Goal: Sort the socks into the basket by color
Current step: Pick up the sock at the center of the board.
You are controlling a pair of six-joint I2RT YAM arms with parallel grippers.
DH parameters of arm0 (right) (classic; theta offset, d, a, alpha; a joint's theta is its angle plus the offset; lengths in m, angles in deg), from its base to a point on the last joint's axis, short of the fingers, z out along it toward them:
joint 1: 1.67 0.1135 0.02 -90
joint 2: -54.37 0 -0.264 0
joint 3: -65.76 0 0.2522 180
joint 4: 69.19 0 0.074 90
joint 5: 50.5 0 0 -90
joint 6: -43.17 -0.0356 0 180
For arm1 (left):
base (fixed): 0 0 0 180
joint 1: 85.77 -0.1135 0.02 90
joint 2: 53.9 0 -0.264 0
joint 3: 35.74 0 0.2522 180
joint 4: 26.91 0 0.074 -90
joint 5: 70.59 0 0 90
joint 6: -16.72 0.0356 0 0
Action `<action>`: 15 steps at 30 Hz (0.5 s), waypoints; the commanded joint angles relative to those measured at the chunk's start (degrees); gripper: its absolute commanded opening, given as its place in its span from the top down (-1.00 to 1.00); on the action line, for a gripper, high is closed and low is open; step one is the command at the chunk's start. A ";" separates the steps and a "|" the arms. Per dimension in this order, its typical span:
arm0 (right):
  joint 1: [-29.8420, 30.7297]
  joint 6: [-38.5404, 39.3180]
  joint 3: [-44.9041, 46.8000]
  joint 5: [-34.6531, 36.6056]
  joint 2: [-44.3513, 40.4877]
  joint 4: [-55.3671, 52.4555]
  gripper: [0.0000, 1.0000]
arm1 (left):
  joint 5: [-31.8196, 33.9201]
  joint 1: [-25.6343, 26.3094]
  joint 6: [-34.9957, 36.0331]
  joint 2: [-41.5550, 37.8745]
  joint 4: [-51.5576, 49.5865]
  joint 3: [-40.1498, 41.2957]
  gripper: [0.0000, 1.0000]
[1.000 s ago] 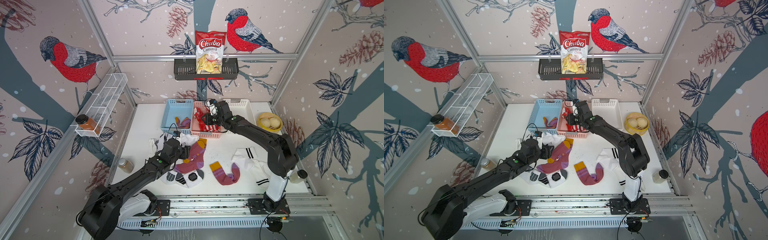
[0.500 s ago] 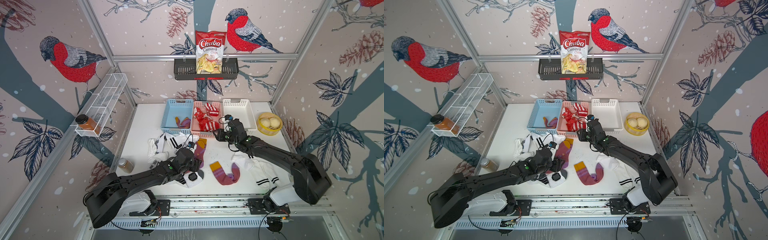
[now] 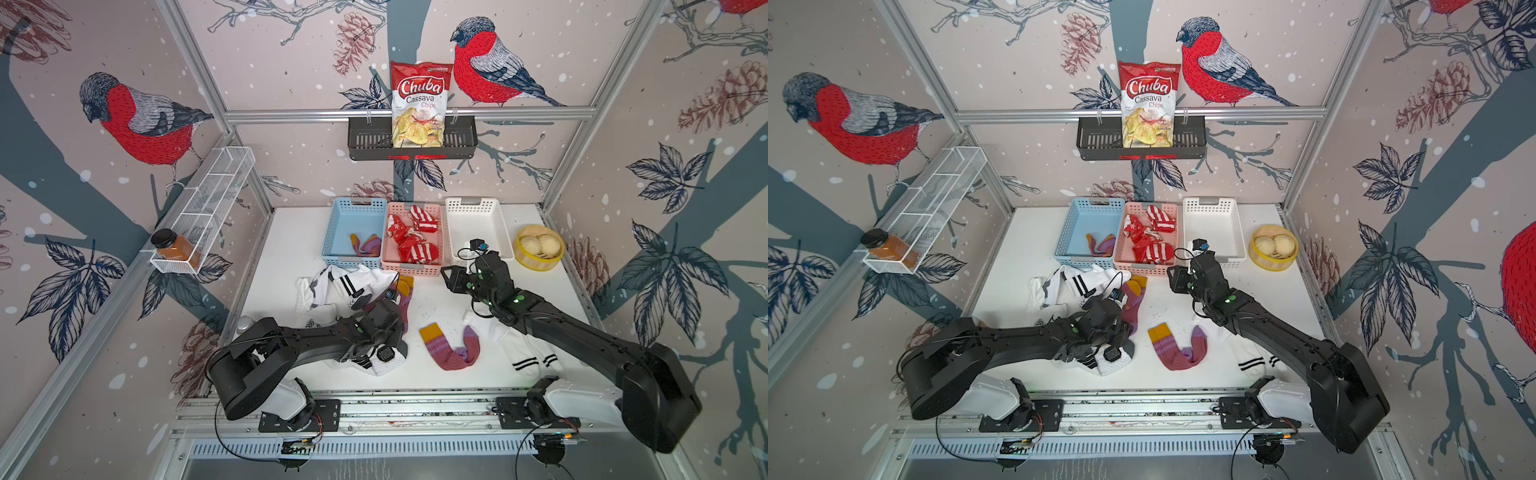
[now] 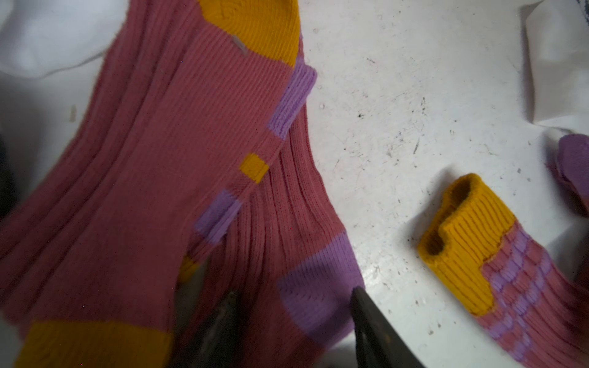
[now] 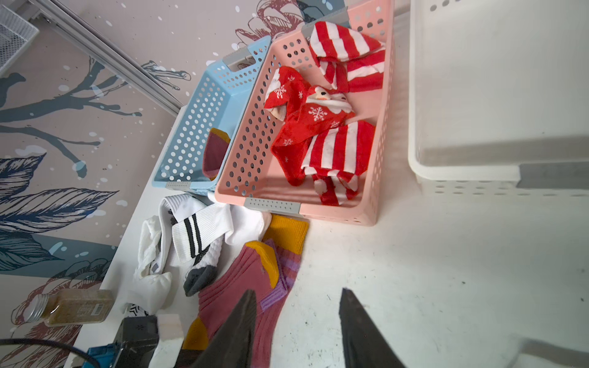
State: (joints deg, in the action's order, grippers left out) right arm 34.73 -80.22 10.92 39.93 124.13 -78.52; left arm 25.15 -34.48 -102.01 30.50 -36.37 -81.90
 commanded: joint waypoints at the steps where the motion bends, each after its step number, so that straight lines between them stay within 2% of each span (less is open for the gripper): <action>1: -0.10 -0.67 0.84 1.28 -1.18 0.68 0.09 | 1.05 0.42 -0.67 1.39 -0.29 -0.88 -0.07; 3: -0.28 -0.71 1.21 1.38 -1.62 0.76 0.08 | 1.21 0.55 -0.62 2.25 -0.72 -1.33 0.02; 11: -0.59 -0.98 2.21 1.24 -2.69 1.10 0.08 | 0.61 1.01 0.06 3.43 -1.29 -2.47 0.80; 15: -0.72 -1.15 2.91 1.38 -3.32 1.39 0.08 | 0.24 1.08 0.87 1.65 -1.60 -2.66 1.00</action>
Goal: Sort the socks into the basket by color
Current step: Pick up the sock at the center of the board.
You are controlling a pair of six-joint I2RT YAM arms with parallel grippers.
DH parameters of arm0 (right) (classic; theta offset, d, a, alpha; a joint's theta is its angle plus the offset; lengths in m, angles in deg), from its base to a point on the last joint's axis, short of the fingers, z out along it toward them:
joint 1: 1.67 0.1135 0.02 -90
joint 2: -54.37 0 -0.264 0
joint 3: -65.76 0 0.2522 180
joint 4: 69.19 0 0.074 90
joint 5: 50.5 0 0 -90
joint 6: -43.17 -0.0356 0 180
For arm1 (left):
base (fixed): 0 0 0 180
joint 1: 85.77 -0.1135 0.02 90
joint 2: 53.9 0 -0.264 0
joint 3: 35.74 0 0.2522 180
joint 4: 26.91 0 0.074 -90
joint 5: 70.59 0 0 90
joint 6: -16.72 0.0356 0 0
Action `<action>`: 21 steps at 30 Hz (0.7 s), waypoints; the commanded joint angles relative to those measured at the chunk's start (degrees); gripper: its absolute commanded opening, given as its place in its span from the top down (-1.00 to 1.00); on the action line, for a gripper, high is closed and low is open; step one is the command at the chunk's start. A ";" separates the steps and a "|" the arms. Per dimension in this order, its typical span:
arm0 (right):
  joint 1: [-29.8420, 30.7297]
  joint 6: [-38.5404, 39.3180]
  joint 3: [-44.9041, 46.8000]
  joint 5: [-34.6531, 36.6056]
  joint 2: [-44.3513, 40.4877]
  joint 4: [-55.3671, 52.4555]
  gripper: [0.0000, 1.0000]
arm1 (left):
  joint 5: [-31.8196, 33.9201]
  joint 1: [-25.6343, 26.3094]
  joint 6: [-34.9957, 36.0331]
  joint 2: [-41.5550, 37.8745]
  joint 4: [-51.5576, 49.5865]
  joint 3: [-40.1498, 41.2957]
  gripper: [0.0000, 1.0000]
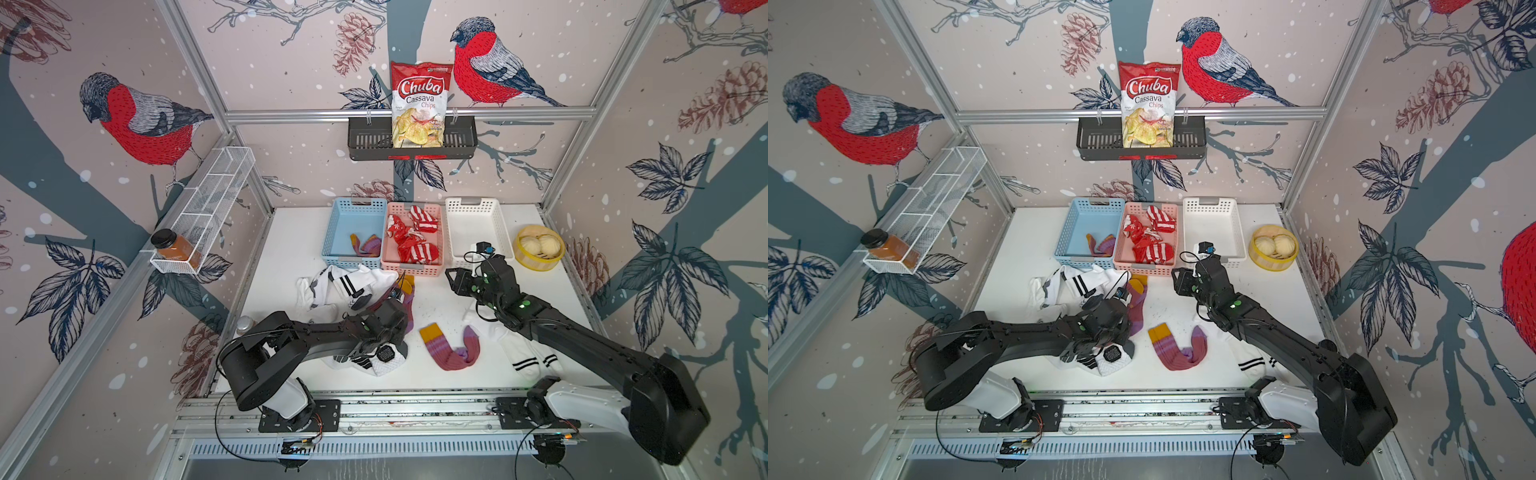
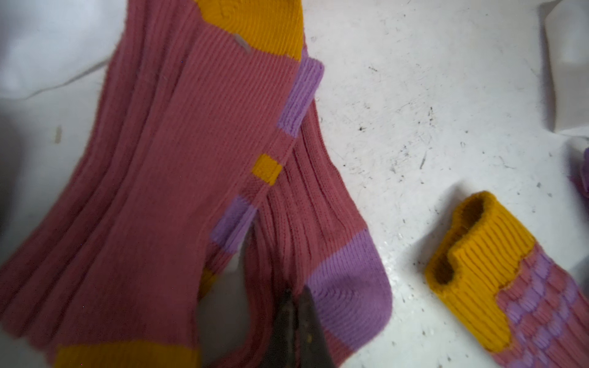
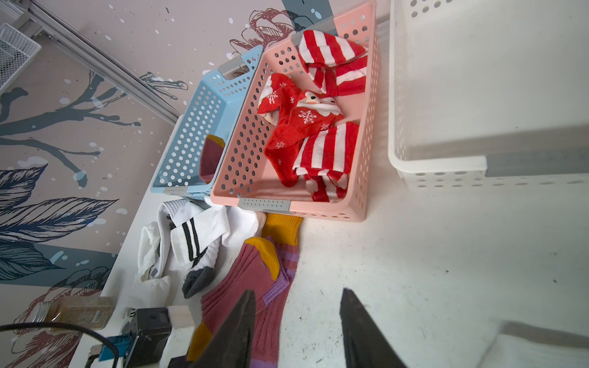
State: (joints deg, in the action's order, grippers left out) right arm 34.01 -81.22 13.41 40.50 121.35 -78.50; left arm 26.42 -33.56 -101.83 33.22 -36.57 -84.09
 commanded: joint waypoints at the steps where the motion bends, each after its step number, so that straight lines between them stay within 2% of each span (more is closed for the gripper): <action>1: -0.06 -0.27 0.59 0.94 -0.74 1.44 0.08 | -0.86 0.15 1.03 -1.64 -1.82 -0.75 1.00; 10: -0.86 0.11 1.46 1.40 -3.20 0.59 0.07 | 0.65 0.17 5.13 -10.29 -6.50 -6.06 1.00; 21: -1.49 -0.08 3.23 1.88 -6.31 0.33 0.07 | 9.57 -0.04 10.02 -13.77 -10.88 -13.47 1.00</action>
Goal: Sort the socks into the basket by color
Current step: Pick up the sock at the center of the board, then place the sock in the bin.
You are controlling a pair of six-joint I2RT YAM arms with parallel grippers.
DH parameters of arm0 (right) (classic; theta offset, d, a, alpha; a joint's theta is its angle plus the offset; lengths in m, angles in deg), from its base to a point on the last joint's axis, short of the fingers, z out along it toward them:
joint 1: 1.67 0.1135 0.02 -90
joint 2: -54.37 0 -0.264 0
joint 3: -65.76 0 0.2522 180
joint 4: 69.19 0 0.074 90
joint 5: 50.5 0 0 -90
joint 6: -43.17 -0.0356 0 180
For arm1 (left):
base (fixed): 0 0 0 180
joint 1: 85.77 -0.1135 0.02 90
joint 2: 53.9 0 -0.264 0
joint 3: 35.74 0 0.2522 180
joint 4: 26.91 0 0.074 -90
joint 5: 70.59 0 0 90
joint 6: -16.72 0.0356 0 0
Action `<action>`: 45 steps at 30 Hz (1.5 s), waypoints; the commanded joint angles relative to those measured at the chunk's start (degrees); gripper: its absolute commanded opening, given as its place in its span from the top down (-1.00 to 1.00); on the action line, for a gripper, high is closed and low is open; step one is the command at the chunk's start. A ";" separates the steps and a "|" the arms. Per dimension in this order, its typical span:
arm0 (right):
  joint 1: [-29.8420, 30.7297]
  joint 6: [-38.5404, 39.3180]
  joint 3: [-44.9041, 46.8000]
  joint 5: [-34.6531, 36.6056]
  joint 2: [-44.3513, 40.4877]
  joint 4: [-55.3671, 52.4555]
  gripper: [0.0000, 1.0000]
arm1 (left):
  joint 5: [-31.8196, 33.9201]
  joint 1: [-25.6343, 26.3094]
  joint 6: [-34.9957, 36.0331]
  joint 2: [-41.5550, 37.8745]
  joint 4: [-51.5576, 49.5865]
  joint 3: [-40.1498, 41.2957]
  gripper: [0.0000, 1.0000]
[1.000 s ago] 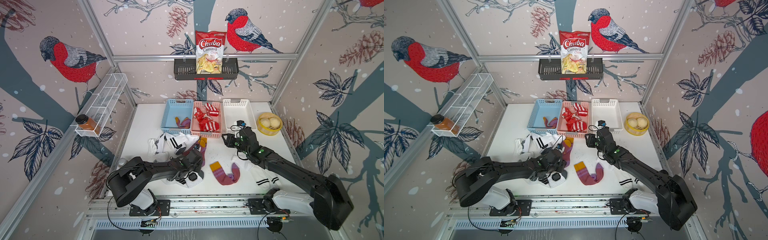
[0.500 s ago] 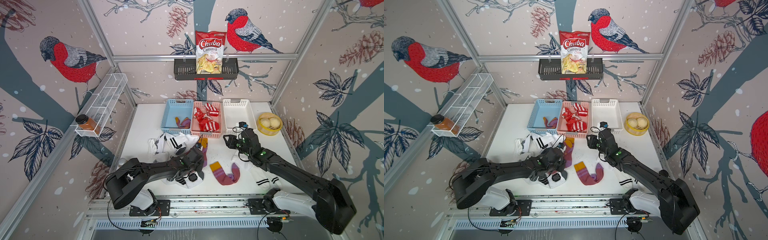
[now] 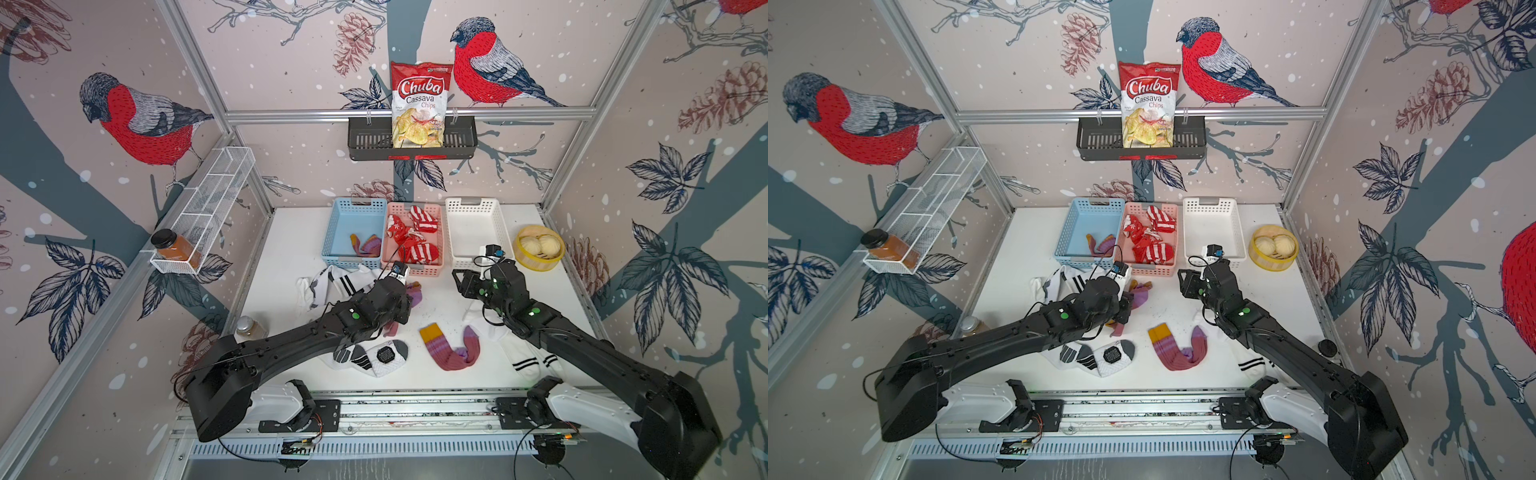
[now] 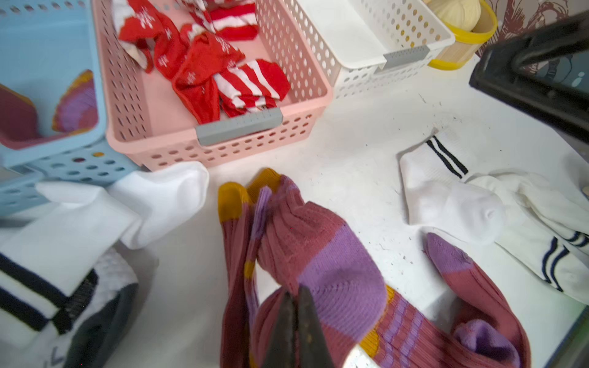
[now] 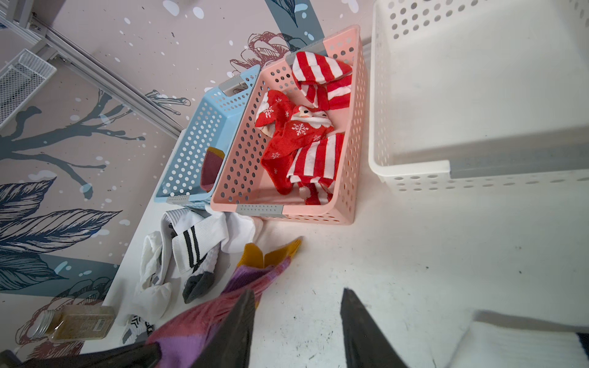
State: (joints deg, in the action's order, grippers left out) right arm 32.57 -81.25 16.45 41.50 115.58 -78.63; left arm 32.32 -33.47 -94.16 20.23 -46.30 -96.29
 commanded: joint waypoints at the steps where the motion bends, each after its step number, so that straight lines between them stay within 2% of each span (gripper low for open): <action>1: -0.12 -0.04 0.29 0.98 -0.76 0.36 0.07 | 4.02 -0.17 2.71 -1.14 -1.14 -1.61 1.00; 16: -0.31 -0.04 1.54 1.25 -1.96 0.43 0.06 | 7.30 -4.79 5.77 -6.00 1.50 -3.58 1.00; 26: -0.40 0.22 1.89 1.24 -2.23 -0.26 0.06 | 10.13 -11.71 10.99 -7.90 5.11 -7.77 1.00; 30: -0.44 0.31 1.89 0.79 -2.53 -0.57 0.06 | 8.74 -15.69 12.99 -5.75 7.34 -10.08 1.00; 35: -0.40 0.20 2.15 0.29 -3.00 -1.06 0.06 | 3.59 -21.78 14.09 -1.56 11.59 -13.08 1.00; 40: -0.34 0.14 2.98 0.04 -3.92 -1.32 0.06 | 0.01 -25.75 16.94 5.24 15.58 -16.82 1.00; 45: -0.39 0.05 3.98 0.28 -4.78 -1.51 0.06 | -3.40 -29.52 16.46 12.43 19.20 -20.60 1.00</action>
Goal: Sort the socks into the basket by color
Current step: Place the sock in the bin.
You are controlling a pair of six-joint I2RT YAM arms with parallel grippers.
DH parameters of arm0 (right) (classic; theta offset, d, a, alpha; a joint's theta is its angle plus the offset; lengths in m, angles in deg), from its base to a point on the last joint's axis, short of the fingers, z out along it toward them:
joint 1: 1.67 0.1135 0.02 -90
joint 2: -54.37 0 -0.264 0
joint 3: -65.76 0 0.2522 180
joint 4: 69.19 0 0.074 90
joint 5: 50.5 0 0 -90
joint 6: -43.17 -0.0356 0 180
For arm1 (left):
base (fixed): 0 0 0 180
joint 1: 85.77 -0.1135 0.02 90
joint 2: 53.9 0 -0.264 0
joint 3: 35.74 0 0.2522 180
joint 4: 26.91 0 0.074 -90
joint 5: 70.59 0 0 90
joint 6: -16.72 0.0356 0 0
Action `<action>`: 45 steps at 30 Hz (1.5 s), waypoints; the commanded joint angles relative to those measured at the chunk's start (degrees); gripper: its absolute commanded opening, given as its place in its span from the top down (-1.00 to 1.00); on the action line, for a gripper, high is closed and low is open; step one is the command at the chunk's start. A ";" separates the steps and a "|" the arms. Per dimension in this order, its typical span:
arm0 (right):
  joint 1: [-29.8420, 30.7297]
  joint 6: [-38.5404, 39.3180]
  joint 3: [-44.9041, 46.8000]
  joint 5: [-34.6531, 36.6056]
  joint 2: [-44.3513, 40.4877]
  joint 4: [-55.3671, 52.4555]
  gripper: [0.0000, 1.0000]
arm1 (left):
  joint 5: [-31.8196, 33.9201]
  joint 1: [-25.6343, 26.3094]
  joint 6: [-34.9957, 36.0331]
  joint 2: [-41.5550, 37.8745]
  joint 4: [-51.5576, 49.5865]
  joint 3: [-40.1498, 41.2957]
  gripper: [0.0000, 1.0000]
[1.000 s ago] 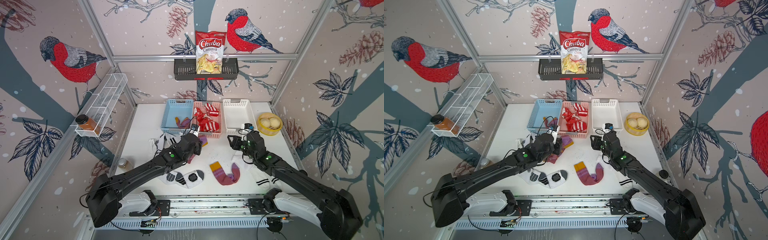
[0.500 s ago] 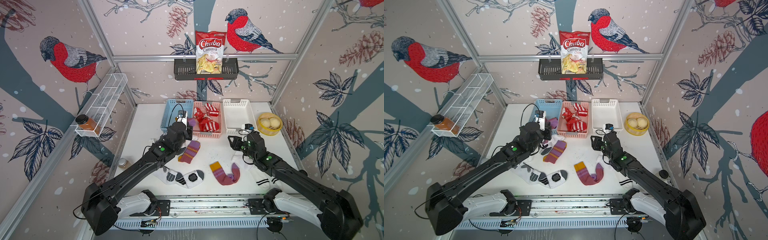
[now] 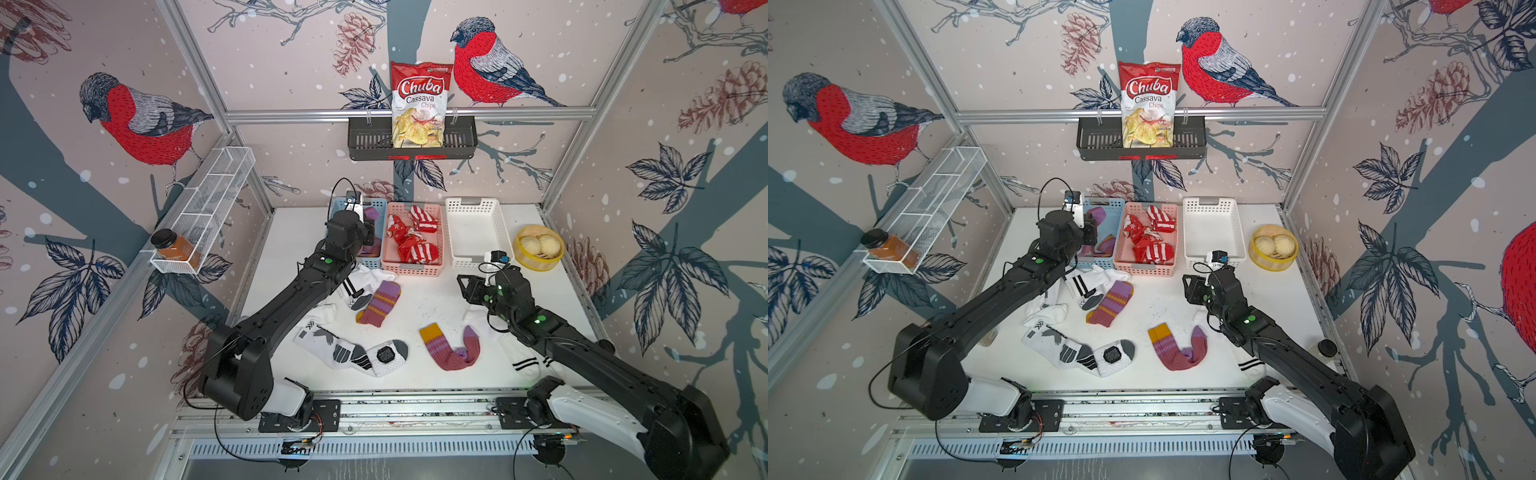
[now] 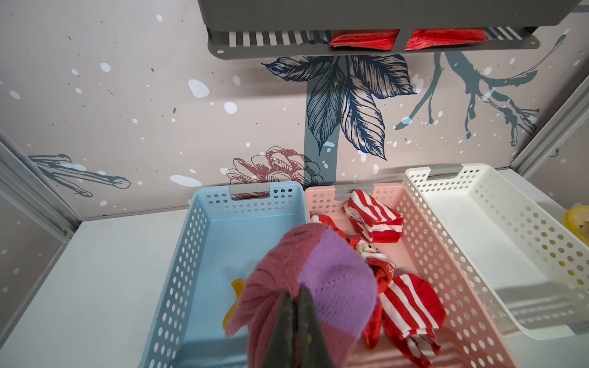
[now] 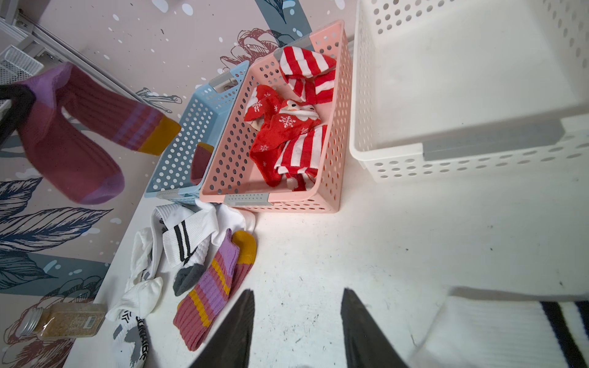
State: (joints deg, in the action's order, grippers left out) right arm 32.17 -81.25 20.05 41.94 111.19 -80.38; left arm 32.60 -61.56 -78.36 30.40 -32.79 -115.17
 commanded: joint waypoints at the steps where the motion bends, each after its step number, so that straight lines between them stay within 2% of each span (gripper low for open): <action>1: -0.01 0.00 0.60 -0.07 -0.48 0.33 0.06 | -4.26 -2.14 0.32 3.51 6.10 -2.62 1.00; 11: 0.00 0.05 1.44 -0.07 -1.84 -0.24 0.06 | -9.00 -7.16 -0.34 17.32 10.42 -10.85 1.00; 19: -0.01 0.03 2.23 -0.11 -2.50 -0.46 0.05 | -11.38 -10.19 -3.09 27.29 7.60 -17.53 1.00; 20: -0.01 0.04 2.32 0.01 -2.65 -0.46 0.05 | -11.26 -10.32 -3.33 28.18 6.76 -18.15 0.95; 21: -0.01 0.05 2.43 0.02 -2.80 -0.46 0.05 | -11.10 -10.40 -3.56 28.88 6.24 -18.50 0.75; 23: -0.01 0.04 2.67 0.00 -3.01 -0.38 0.04 | -10.29 -10.43 -3.94 29.42 5.88 -18.45 0.36; 27: -0.07 0.05 3.03 0.20 -3.03 -0.28 0.04 | -8.30 -10.55 -4.49 28.85 6.05 -17.67 0.15; 32: -0.09 0.06 3.04 0.03 -3.14 -0.20 0.03 | -8.06 -10.59 -4.34 27.33 4.91 -17.26 0.12; 40: -0.01 0.22 3.38 -0.17 -2.96 0.07 0.01 | -9.41 -10.65 -5.98 20.91 7.61 -10.54 0.08; 45: 0.58 0.20 3.23 -0.81 -1.86 0.92 -0.02 | -11.94 -10.55 -6.74 18.14 4.10 -8.50 0.07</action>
State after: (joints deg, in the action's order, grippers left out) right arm 32.42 -81.25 23.33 41.92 108.83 -80.95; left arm 22.44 -72.12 -84.02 50.33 -27.92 -124.79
